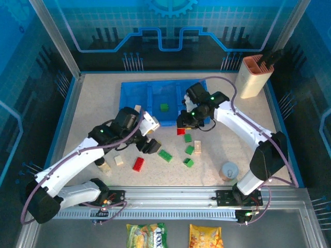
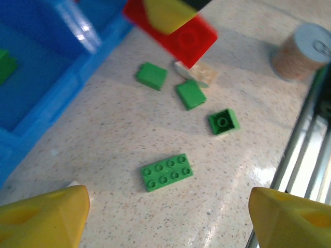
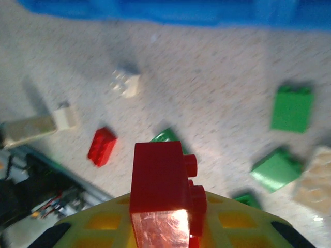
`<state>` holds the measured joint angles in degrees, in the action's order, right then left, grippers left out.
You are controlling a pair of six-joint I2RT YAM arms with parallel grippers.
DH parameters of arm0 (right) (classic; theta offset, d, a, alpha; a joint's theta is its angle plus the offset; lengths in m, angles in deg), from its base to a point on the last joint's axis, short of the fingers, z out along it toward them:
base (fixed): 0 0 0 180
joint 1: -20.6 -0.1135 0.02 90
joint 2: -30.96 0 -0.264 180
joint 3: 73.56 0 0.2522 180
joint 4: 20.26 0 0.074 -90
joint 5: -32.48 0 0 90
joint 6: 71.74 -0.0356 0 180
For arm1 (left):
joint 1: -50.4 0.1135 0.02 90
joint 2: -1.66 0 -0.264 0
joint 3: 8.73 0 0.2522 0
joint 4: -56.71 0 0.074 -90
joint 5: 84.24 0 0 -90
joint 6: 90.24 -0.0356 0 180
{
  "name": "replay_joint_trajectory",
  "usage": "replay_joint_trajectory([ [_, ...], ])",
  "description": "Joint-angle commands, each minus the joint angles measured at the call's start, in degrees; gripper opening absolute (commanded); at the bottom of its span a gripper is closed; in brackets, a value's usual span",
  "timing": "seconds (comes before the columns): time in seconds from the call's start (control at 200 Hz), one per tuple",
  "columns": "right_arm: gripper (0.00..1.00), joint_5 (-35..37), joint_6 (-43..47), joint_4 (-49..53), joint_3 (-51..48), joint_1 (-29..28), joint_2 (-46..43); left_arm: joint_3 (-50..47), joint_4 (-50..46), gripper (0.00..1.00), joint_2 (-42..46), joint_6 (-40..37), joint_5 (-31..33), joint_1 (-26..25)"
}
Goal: Sort the legos into containers by color
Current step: Place the lego in the container.
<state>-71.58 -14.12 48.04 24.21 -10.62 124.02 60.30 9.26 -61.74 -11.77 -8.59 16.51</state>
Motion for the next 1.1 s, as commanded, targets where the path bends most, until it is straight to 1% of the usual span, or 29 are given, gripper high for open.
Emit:
replay_joint_trajectory([
  [0.0, 0.29, 7.57, 5.55, 5.55, 4.81, 2.66, 3.71, 2.89, -3.4, 0.81, -0.92, 7.05, 1.31, 4.36],
  [0.16, 0.28, 15.25, 9.24, 9.91, 12.91, 4.91, 10.9, 1.96, -4.46, 0.81, -1.27, 11.39, -0.94, 11.31],
  [0.325, 0.27, 18.98, 11.61, 11.99, 20.48, 7.01, 18.96, 0.9, -4.77, 0.81, -3.38, 14.66, -0.16, 14.58],
  [0.48, 0.27, 21.2, 12.67, 13.27, 27.12, 8.69, 26.71, -1.54, -1.33, 0.81, -5.41, 14.63, -1.94, 15.58],
  [0.59, 0.27, 23.19, 13.54, 14.75, 32.69, 9.38, 32.27, -0.86, -1.68, 0.81, -6.56, 13.83, -1.94, 15.93],
  [0.735, 0.26, 23.89, 14.45, 17.23, 39.66, 10.21, 38.35, -0.82, -1.38, 0.81, -6.42, 13.46, -1.43, 16.15],
  [0.82, 0.26, 23.28, 14.45, 17.21, 41.68, 10.82, 39.92, -1.13, -1.38, 0.81, -5.64, 11.66, -1.43, 16.18],
  [0.87, 0.26, 22.72, 14.37, 17.43, 42.82, 11.0, 42.62, -1.53, -1.01, 0.82, -5.03, 10.79, -1.54, 16.14],
  [1.096, 0.26, 21.81, 13.49, 16.66, 44.96, 11.47, 46.68, -1.39, -1.15, 0.84, -4.53, 11.33, -0.07, 16.14],
])
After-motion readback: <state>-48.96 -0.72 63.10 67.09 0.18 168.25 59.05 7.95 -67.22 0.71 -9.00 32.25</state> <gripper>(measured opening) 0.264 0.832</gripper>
